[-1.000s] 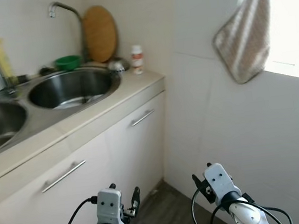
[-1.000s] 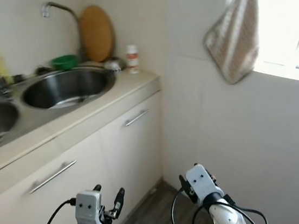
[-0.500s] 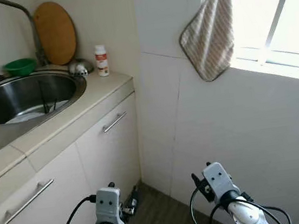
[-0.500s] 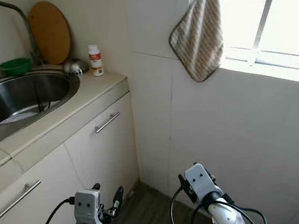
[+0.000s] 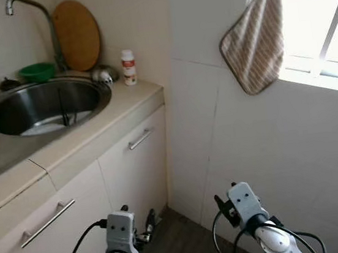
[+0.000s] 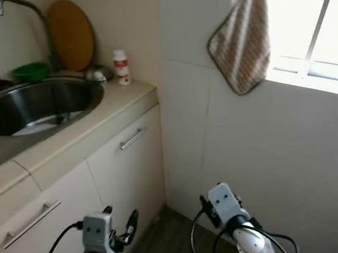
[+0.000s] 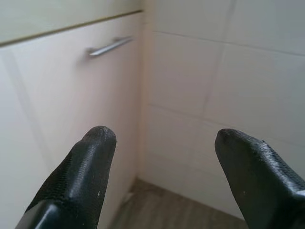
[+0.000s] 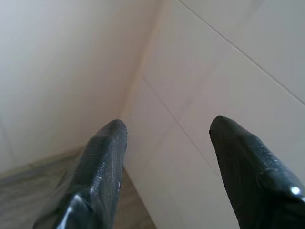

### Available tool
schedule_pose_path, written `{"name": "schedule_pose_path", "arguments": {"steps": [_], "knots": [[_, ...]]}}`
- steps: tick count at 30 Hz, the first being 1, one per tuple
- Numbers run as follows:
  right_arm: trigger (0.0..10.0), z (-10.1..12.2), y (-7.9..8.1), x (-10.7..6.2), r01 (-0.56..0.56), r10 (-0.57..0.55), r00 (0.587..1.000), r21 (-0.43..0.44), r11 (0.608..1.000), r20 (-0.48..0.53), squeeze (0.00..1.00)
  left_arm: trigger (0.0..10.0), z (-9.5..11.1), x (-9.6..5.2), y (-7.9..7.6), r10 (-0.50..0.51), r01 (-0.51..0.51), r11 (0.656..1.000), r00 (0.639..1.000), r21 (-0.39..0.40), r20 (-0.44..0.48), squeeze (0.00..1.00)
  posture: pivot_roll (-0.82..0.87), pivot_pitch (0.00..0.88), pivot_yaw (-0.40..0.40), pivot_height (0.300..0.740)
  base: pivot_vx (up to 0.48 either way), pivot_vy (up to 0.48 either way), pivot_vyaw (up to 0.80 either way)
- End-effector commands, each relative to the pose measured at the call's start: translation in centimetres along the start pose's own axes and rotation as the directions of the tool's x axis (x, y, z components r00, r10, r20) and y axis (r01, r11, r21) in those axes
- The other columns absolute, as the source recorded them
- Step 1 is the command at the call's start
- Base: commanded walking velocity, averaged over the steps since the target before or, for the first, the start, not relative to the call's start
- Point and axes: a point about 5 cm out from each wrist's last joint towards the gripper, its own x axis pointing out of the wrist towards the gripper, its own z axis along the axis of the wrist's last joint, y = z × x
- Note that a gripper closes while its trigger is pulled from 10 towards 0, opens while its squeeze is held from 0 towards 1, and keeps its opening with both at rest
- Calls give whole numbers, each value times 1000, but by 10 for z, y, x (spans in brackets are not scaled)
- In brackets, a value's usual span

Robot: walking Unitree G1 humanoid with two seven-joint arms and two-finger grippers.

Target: Kitchen organization

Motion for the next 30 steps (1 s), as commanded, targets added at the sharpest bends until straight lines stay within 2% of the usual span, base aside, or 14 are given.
{"name": "schedule_pose_path", "arguments": {"steps": [1,30], "knots": [[10000,-3,-5,-2,15,-15,1000,1,1000,-14,0,10000,-2,1,-1,-4,4,1000,1000,-10,-13,0,94,0,-26,740,0,0,0],[10000,-10,-12,-15,117,-117,992,4,993,-39,0,10000,0,12,-5,-95,95,995,995,-19,-20,0,28,0,48,740,0,0,0]]}}
